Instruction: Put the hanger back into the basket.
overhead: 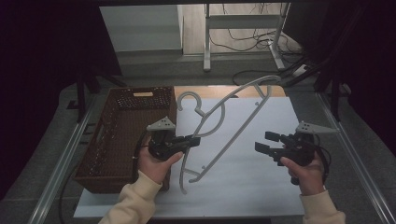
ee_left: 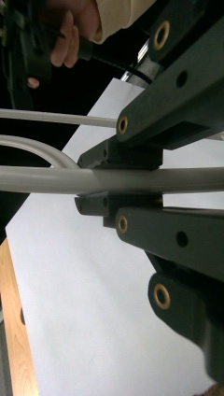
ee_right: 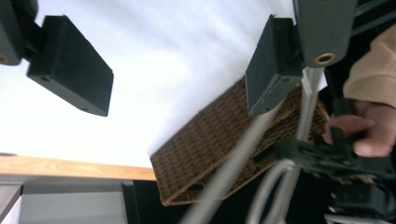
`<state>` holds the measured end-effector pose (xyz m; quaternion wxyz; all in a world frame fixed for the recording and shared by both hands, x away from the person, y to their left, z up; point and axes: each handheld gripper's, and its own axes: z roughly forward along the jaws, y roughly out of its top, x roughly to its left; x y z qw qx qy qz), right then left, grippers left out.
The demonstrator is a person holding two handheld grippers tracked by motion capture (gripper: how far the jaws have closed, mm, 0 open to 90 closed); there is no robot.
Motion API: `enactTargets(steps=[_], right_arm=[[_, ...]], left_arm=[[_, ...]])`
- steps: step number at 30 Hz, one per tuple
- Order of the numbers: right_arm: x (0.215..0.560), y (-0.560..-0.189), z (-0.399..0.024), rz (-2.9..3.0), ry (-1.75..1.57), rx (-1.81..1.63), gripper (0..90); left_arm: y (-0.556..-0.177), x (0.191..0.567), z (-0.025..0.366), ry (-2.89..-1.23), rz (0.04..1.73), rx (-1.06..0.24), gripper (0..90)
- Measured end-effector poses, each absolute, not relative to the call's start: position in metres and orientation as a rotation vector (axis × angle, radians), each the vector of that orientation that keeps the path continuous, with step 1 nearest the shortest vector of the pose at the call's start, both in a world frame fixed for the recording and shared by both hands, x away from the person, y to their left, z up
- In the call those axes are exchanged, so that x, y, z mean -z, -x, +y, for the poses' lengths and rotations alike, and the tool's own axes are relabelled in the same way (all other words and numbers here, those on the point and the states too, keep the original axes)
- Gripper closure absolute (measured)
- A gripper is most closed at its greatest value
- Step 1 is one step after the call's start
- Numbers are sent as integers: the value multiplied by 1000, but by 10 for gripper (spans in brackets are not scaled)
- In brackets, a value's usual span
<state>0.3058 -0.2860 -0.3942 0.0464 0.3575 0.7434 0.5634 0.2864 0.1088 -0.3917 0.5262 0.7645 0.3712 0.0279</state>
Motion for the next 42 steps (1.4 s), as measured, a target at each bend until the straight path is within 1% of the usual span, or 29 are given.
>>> enactTargets(steps=[1, 5, 6, 14, 30, 42], right_arm=[[403, -310, -290, 2279, -1117, -1706, 213], [416, -316, -294, 2300, -1147, -1678, 203], [425, -319, -295, 2315, -1171, -1641, 197], [445, -324, -294, 2357, -1184, -1463, 188], [451, -326, -295, 2373, -1185, -1380, 177], [450, -327, -298, 2356, -1193, -1376, 175]], left_arm=[[-286, 391, 111, -1827, 889, -68, 804], [-286, 386, 118, -1820, 891, -80, 804], [-285, 383, 123, -1815, 887, -86, 804], [-282, 371, 139, -1786, 887, -107, 803], [-281, 357, 173, -1736, 920, -132, 803], [-283, 353, 192, -1742, 935, -140, 803]])
